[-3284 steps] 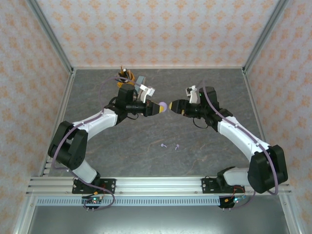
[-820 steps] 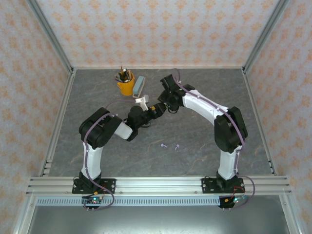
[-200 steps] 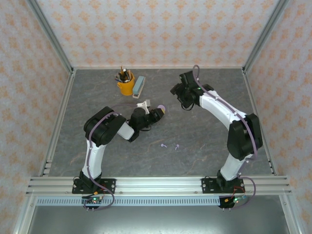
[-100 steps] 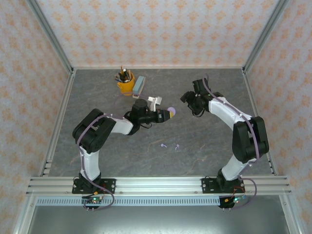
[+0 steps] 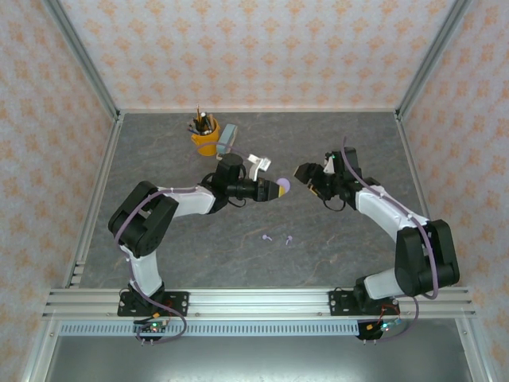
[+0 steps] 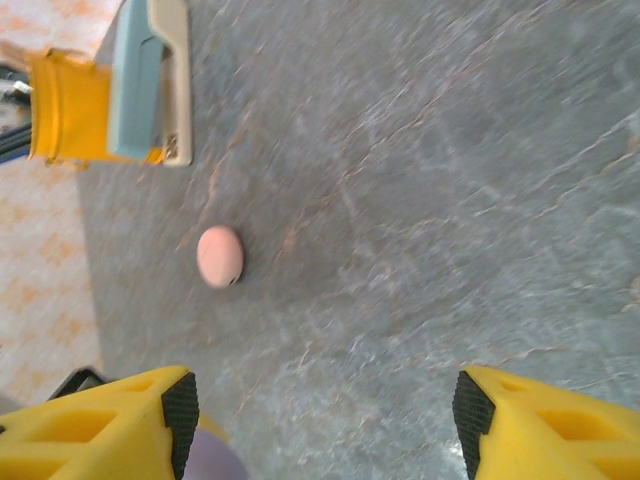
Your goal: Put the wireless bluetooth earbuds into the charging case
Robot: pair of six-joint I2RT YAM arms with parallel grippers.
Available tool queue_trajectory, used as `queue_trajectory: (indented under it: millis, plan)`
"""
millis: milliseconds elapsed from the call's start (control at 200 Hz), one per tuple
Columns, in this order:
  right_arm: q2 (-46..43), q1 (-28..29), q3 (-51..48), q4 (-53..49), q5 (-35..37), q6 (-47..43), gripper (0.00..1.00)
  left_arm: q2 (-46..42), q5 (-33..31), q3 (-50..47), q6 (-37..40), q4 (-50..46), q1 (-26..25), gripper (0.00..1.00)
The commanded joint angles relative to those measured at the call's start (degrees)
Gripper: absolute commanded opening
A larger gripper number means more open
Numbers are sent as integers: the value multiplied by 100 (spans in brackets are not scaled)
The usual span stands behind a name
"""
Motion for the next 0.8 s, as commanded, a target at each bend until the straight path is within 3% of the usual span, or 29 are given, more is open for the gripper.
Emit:
queue_trajectory:
  millis: [0, 796]
  plan:
    - [-174, -11, -106, 593, -803, -301, 70, -152, 232, 249, 276, -292, 16, 27]
    - [231, 134, -177, 231, -892, -653, 67, 11, 274, 580, 304, -381, 16, 26]
